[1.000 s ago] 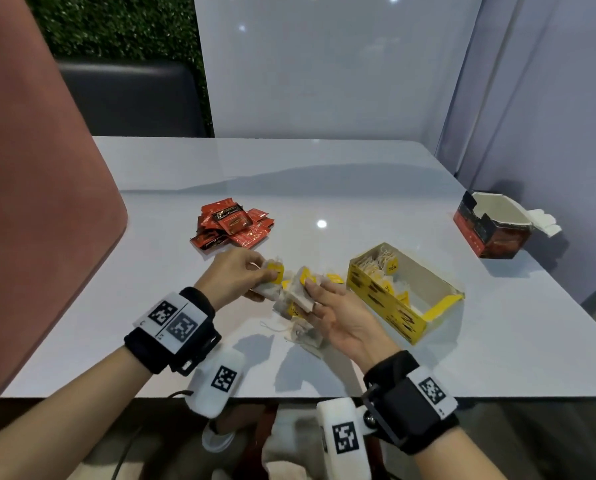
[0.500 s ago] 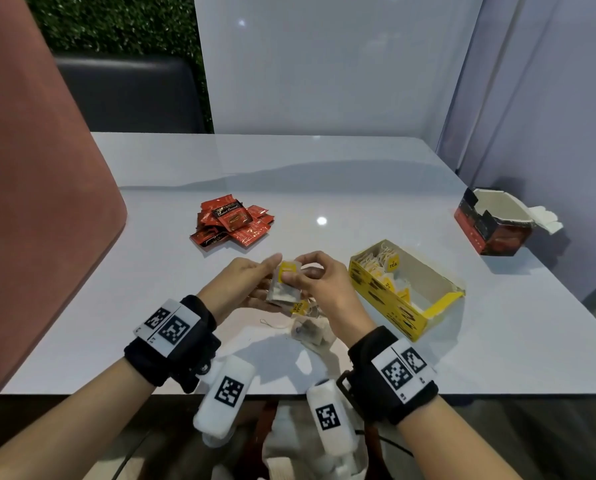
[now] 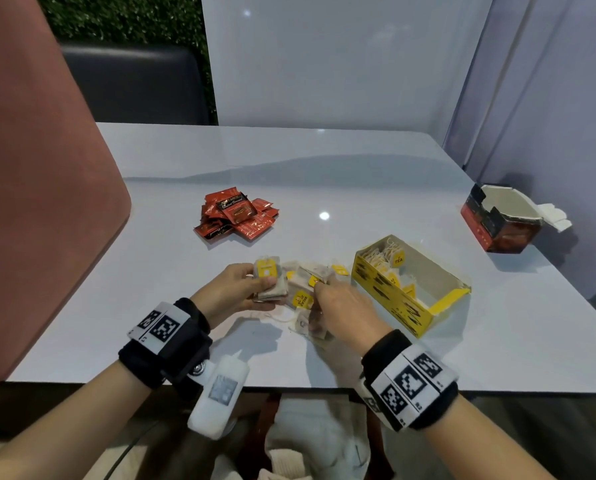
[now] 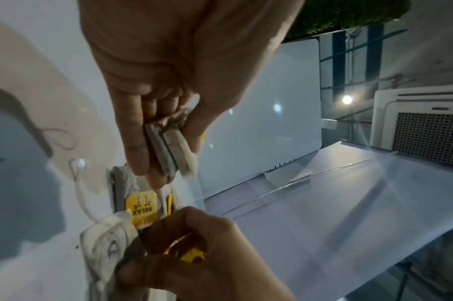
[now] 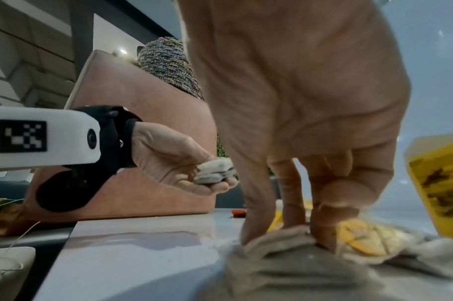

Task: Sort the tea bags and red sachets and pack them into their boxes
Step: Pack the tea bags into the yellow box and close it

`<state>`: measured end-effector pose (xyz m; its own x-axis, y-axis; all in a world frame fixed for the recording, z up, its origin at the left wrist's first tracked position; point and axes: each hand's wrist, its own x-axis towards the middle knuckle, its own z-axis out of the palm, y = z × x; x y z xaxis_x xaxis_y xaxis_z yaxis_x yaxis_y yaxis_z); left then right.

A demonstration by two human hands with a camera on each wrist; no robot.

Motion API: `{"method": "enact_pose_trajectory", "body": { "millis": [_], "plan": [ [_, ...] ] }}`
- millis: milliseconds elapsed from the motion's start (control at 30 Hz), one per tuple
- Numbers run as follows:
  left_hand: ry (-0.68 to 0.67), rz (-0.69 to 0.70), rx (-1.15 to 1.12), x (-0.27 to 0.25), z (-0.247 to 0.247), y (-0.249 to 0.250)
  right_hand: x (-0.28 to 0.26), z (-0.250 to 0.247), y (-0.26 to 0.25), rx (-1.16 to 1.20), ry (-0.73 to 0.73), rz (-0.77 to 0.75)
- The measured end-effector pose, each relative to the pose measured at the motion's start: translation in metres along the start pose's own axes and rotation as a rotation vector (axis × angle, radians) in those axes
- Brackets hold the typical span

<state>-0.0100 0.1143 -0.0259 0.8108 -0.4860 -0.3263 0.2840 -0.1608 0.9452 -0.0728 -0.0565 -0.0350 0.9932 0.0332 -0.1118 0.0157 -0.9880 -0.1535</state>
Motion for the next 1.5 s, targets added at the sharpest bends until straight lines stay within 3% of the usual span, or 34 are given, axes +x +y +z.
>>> {"method": "enact_pose_trajectory", "body": {
  "millis": [167, 300, 400, 633, 733, 833, 933, 1133, 1367, 1500],
  "plan": [
    [-0.027, -0.051, -0.100, 0.002, 0.001, -0.007, 0.000, 0.000, -0.001, -0.004, 0.066, 0.030],
    [-0.059, -0.087, -0.148, 0.001, 0.001, -0.005, 0.000, -0.001, 0.002, -0.025, -0.020, 0.051],
    [-0.072, -0.094, -0.160, 0.000, 0.001, -0.005, 0.002, 0.000, 0.003, -0.011, -0.002, 0.021],
    [-0.063, -0.103, -0.071, -0.002, -0.001, -0.009, 0.003, -0.020, 0.007, 0.396, 0.052, 0.044],
    [-0.083, -0.084, -0.034, -0.004, 0.004, -0.008, 0.003, -0.035, 0.005, 0.522, 0.232, 0.062],
    [-0.102, -0.052, -0.018, -0.006, 0.013, -0.006, 0.002, -0.042, -0.009, 0.341, 0.396, 0.026],
    [-0.117, -0.014, -0.031, -0.007, 0.020, -0.004, -0.005, -0.034, -0.027, 0.166, 0.303, -0.075],
    [-0.129, 0.024, -0.082, -0.009, 0.021, -0.007, -0.008, -0.020, -0.024, 0.326, 0.189, -0.107],
    [-0.117, 0.037, -0.173, -0.009, 0.021, -0.005, -0.004, -0.005, -0.019, 0.302, 0.411, -0.261],
    [-0.119, 0.023, -0.199, -0.010, 0.021, -0.004, -0.006, 0.000, -0.018, 0.278, 0.457, -0.314]
  ]
}}
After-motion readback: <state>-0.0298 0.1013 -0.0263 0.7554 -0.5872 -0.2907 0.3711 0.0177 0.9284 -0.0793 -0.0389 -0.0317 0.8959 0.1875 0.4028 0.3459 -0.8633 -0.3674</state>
